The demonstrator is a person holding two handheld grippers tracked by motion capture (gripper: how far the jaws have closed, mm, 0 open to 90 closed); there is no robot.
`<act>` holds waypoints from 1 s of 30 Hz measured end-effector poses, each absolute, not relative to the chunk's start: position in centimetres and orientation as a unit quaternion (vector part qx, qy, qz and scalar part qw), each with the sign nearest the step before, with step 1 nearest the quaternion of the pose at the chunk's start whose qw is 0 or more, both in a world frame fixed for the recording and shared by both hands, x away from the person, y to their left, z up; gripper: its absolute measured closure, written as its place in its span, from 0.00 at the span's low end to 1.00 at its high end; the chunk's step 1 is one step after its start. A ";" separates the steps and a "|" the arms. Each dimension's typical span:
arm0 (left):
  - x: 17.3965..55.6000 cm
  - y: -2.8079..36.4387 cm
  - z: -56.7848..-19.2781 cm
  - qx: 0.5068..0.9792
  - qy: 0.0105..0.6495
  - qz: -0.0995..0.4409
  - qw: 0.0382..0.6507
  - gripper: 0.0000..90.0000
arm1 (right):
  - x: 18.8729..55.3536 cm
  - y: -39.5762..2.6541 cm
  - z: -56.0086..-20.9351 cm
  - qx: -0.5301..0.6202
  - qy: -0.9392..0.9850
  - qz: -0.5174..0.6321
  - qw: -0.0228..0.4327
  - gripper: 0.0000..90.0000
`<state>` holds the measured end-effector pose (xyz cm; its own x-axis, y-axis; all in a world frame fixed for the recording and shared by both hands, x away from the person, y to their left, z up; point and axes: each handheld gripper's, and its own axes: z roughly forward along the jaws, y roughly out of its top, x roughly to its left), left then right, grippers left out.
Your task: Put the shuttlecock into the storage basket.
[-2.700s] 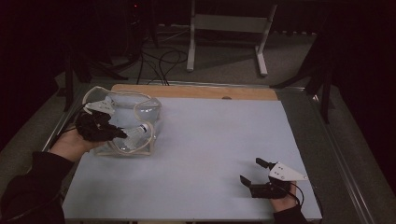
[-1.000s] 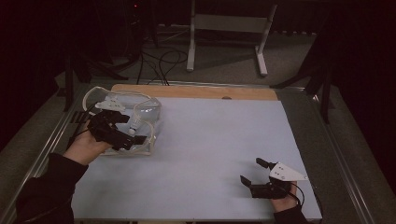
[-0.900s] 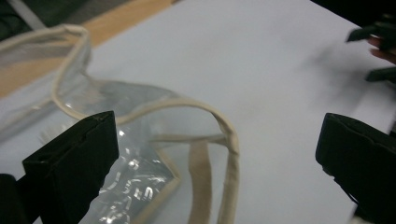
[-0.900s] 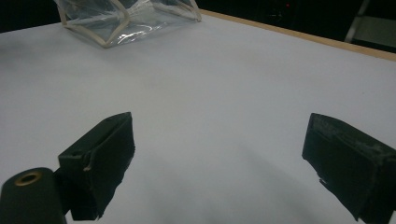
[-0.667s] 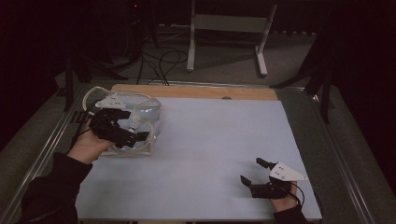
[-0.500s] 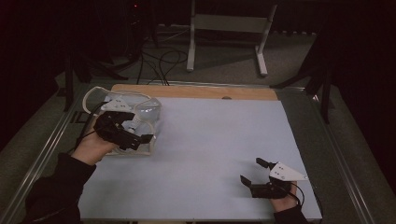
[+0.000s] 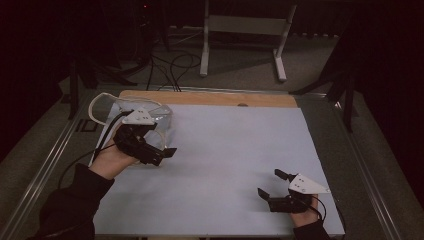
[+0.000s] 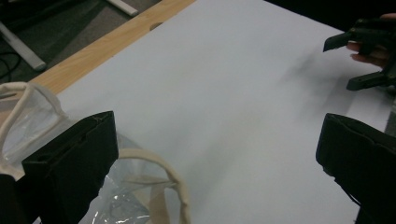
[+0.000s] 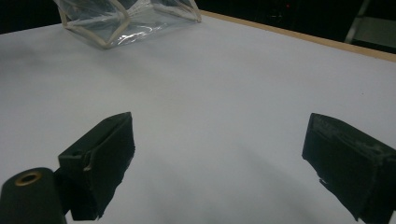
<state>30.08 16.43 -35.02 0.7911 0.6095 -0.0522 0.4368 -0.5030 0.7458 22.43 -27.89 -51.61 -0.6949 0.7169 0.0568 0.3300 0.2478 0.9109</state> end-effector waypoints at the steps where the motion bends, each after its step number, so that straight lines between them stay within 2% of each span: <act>1: 30.0 16.2 -35.1 0.862 0.299 0.107 0.396 0.00 | 22.4 -27.9 -51.6 0.342 0.767 0.510 0.190 0.10; 14: 29.4 13.3 -35.7 0.871 0.269 0.095 0.400 0.00 | 22.4 -27.9 -51.6 0.342 0.767 0.510 0.189 0.10; 30: 29.1 10.3 -38.4 0.882 0.248 0.068 0.396 0.00 | 22.5 -27.9 -51.7 0.339 0.767 0.510 0.193 0.10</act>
